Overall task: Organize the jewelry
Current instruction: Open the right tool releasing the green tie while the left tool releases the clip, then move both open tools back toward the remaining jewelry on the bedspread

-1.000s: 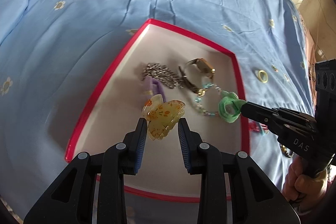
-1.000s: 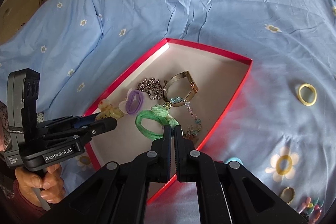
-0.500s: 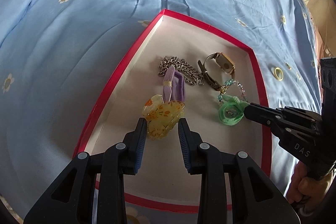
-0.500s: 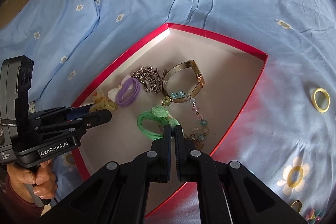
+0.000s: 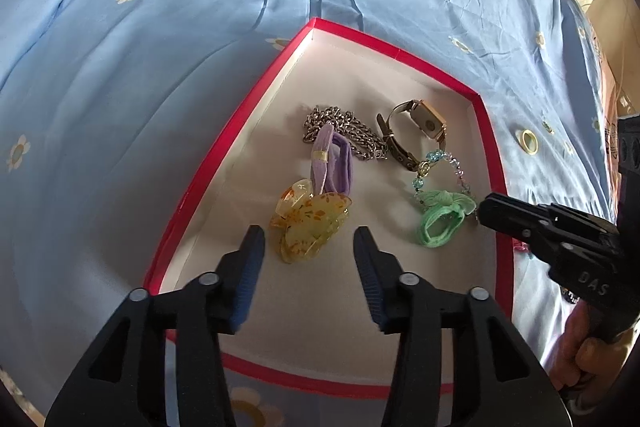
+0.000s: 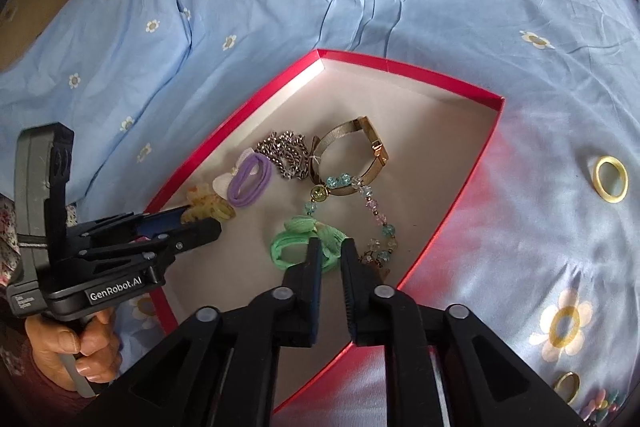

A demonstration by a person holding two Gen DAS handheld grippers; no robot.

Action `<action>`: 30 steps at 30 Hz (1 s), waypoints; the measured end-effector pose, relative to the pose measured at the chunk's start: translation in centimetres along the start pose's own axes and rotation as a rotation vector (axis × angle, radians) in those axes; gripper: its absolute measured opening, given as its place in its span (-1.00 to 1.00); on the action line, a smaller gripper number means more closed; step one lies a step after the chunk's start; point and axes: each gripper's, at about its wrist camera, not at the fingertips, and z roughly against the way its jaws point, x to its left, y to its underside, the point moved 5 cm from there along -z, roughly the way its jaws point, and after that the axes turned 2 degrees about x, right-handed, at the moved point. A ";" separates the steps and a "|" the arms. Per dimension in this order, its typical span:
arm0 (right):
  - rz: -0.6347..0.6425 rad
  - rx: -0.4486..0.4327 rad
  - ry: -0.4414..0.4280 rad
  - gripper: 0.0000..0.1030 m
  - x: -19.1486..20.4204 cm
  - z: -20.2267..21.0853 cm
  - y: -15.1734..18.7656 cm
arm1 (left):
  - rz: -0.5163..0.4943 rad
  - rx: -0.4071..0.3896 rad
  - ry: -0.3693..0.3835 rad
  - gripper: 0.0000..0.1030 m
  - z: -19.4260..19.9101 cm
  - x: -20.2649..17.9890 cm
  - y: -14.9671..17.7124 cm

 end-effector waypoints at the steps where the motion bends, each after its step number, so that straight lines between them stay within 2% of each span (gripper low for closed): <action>1: -0.006 -0.010 -0.004 -0.59 -0.1 0.4 0.0 | 0.000 -0.002 -0.001 -0.11 0.2 -0.1 0.1; 3: -0.017 -0.028 -0.010 -0.52 -0.3 1.4 0.0 | 0.000 -0.006 0.004 -0.11 0.5 -0.2 0.1; 14: -0.105 -0.098 0.040 -0.49 -4.5 6.9 2.1 | -0.044 -0.049 0.054 -0.11 3.4 -3.4 0.8; 30: -0.275 -0.155 0.156 -0.49 -12.2 13.7 9.3 | -0.199 -0.037 0.146 -0.11 4.5 -11.9 2.4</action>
